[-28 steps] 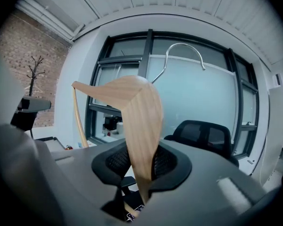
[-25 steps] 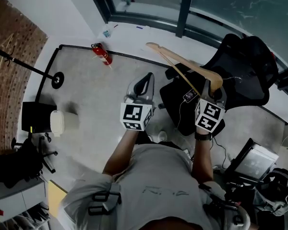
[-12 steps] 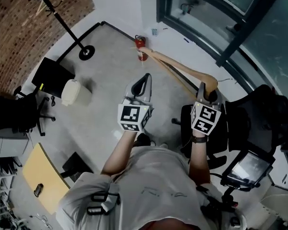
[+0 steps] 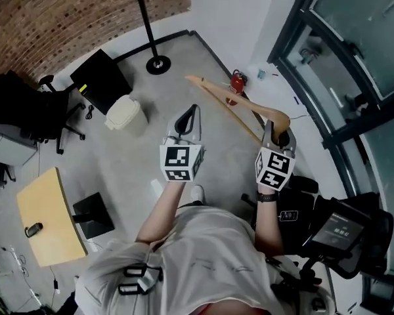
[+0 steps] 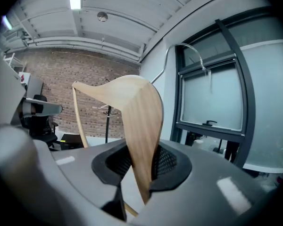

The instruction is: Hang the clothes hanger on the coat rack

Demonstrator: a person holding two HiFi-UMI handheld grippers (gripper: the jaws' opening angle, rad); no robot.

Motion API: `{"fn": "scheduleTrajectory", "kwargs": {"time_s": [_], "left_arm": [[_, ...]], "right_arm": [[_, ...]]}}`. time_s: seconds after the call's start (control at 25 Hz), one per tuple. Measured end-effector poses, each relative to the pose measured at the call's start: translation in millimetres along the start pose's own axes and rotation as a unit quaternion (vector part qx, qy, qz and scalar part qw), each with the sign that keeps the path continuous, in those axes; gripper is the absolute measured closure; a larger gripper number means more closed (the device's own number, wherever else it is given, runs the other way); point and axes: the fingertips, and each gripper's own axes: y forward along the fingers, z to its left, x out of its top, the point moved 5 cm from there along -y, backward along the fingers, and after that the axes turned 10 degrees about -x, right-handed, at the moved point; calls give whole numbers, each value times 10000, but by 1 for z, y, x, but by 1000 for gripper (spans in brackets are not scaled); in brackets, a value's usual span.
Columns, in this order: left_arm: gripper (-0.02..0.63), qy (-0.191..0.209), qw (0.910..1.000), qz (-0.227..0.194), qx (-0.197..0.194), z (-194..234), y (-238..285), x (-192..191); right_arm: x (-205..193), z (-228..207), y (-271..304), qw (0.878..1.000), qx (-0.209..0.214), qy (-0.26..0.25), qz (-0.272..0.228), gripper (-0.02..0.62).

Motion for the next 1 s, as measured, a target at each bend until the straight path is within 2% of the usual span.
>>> {"fn": "scheduleTrajectory", "kwargs": {"time_s": [0.16, 0.28, 0.4, 0.52, 0.8, 1.0], "left_arm": [[604, -47, 9992, -193, 340, 52, -18, 5], [604, -191, 9962, -199, 827, 91, -33, 1], [604, -337, 9914, -186, 1252, 119, -43, -8], [604, -422, 9884, -180, 1445, 136, -39, -12], [604, -317, 9838, -237, 1749, 171, 8, -9], [604, -174, 9786, -396, 2014, 205, 65, 18]], "right_arm": [[8, 60, 21, 9987, 463, -177, 84, 499], [10, 99, 45, 9954, 856, -386, 175, 499], [15, 127, 69, 9918, 1179, -476, 161, 499], [21, 150, 91, 9885, 1426, -497, 100, 499], [34, 189, 167, 9799, 1920, -537, 1, 497], [75, 200, 249, 9759, 2093, -521, -343, 497]]}}
